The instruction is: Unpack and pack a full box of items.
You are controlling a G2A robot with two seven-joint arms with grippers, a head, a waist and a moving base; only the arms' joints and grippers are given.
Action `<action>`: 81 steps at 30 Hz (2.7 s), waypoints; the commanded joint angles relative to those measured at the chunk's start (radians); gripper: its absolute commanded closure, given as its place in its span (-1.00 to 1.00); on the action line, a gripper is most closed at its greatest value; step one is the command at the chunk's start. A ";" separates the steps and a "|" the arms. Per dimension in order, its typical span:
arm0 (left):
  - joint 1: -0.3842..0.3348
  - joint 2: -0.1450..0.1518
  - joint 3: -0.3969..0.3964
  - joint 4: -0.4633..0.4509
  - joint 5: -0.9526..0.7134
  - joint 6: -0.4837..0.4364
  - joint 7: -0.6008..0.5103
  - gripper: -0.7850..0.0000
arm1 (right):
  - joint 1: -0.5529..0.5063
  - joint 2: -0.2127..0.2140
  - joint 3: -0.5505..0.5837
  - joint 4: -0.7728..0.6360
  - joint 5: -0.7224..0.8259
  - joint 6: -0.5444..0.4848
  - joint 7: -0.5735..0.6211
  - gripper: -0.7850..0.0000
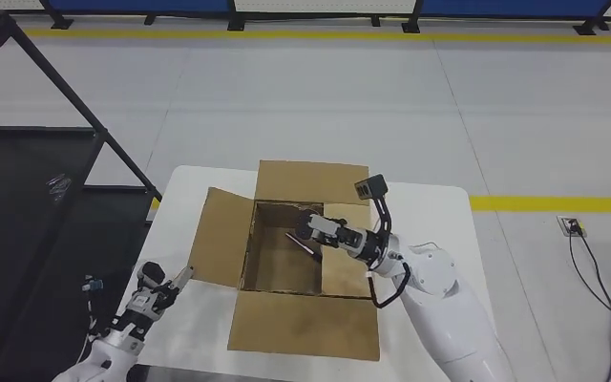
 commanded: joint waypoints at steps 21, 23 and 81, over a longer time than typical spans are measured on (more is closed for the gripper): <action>0.009 -0.004 0.096 -0.317 -0.069 -0.069 -0.119 -1.00 | -0.295 0.074 0.254 -0.219 -0.108 -0.199 -0.019 -1.00; -0.045 -0.006 0.151 -0.299 -0.085 -0.055 -0.161 -1.00 | -0.340 0.081 0.290 -0.234 -0.110 -0.221 -0.032 -1.00; -0.804 -0.146 0.790 0.420 -0.573 0.073 -0.577 -1.00 | -0.580 0.173 0.547 -0.324 -0.027 -0.308 -0.097 -1.00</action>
